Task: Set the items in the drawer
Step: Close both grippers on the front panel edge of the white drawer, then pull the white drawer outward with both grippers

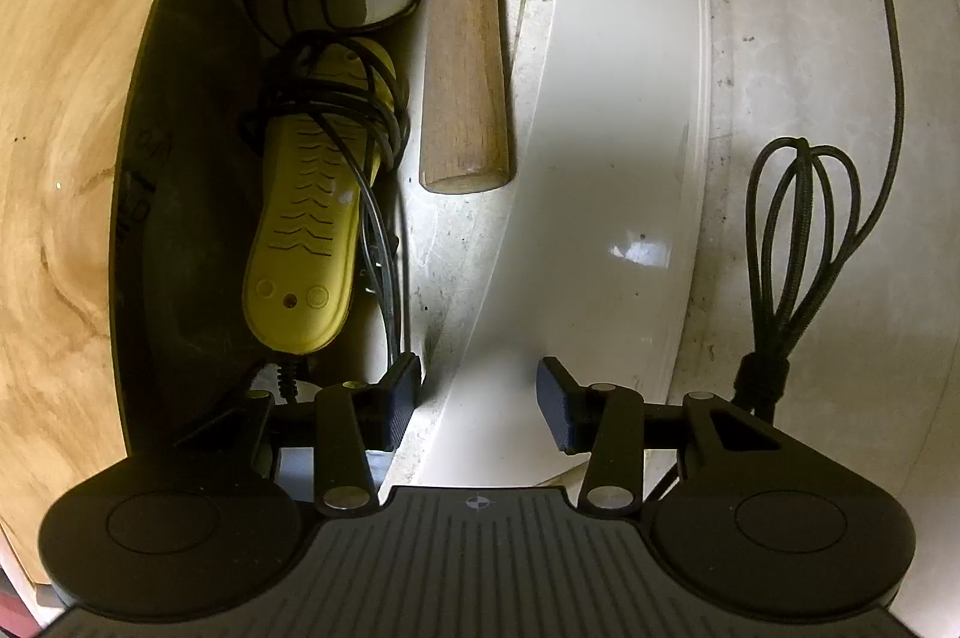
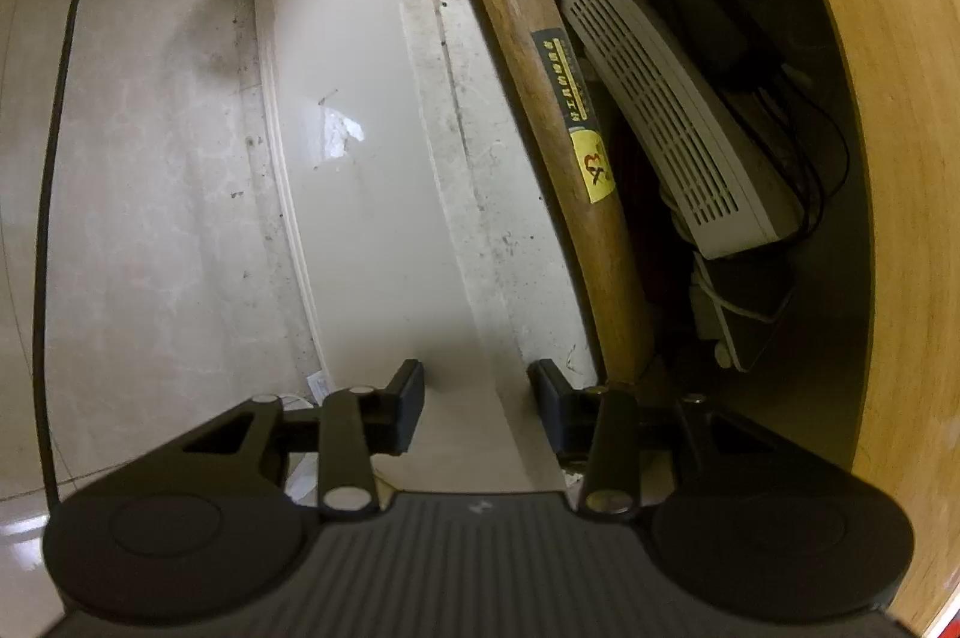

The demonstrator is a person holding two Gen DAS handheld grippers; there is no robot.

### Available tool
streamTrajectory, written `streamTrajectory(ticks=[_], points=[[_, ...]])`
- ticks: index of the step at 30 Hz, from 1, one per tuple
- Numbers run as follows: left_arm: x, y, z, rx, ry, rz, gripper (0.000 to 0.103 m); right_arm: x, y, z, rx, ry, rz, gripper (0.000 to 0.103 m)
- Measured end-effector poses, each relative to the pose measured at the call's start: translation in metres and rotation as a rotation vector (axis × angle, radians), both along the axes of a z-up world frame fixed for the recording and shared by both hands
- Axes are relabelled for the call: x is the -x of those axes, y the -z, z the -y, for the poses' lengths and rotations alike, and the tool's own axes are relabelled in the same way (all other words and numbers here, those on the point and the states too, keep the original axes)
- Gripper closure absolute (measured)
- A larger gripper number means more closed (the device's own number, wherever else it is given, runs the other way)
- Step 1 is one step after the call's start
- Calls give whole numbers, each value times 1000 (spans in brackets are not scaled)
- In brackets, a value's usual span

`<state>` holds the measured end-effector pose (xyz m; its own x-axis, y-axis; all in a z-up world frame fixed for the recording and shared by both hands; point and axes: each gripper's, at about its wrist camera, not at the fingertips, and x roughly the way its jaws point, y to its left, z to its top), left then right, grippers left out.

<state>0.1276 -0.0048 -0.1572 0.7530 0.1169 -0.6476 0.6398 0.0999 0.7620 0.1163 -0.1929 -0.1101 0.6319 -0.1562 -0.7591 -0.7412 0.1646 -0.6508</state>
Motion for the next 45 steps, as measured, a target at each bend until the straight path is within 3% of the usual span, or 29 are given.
streamTrajectory(ticks=[14,27,32,45], points=[[6,-7,12,18,-32,-29,63,11,5,-1,6,-14,-24,62],[20,-20,25,-3,-28,-104,68,39,-11,2,5,-25,-92,66],[29,-1,7,-17,-28,-129,69,48,-16,2,11,-33,-120,68],[75,-14,6,-54,-18,-200,72,85,-31,4,33,-53,-186,71]])
